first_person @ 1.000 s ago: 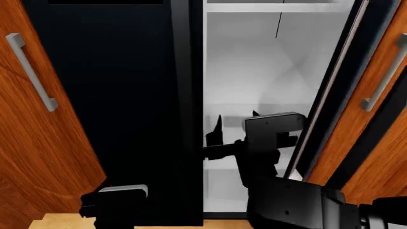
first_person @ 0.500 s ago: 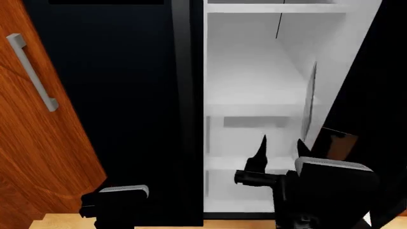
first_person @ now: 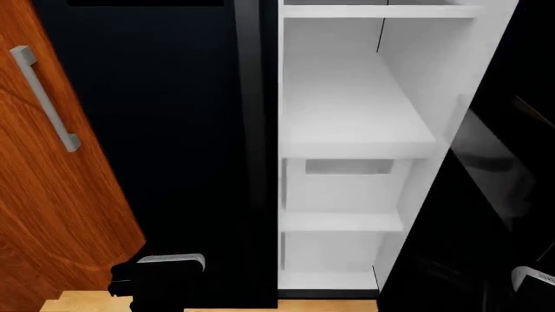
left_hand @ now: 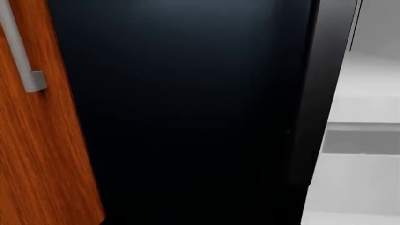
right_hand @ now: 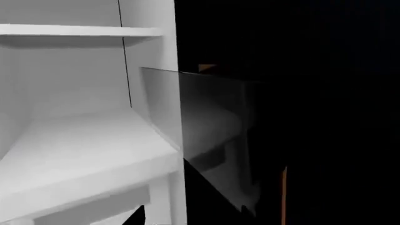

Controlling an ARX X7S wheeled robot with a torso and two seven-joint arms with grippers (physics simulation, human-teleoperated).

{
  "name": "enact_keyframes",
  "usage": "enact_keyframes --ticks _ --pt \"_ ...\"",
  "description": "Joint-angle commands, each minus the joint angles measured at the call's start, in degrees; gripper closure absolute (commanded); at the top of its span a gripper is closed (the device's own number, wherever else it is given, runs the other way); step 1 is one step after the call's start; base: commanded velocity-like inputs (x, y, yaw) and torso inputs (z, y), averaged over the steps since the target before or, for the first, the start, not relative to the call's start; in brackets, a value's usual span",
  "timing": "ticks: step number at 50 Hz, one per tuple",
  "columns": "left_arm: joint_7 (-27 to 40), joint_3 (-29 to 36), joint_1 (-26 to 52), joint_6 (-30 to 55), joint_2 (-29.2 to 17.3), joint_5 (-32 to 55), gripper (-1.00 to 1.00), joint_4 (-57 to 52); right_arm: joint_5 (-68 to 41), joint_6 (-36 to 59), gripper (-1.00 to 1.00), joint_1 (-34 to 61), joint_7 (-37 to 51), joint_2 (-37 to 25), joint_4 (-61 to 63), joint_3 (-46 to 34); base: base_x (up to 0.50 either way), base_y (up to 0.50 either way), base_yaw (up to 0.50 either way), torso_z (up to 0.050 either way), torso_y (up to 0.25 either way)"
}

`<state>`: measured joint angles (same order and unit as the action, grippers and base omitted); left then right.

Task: Open the fridge door

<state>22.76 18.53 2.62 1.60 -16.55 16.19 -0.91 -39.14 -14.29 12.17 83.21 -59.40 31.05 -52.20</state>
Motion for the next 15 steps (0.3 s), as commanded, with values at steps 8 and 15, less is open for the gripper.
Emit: enact_keyframes --ticks 8,15 --pt "-0.7 -0.2 -0.3 -1.3 -0.1 -0.4 -1.00 0.7 -3.8 2.7 -1.00 -8.0 1.6 -7.0 -1.1 9.6 0.00 0.00 0.00 0.000 0.000" --pt "-0.5 0.0 -0.1 -1.3 -0.1 -0.5 -1.00 0.8 -3.9 7.2 -1.00 -5.1 -2.5 -6.3 0.2 8.5 0.00 0.00 0.00 0.000 0.000"
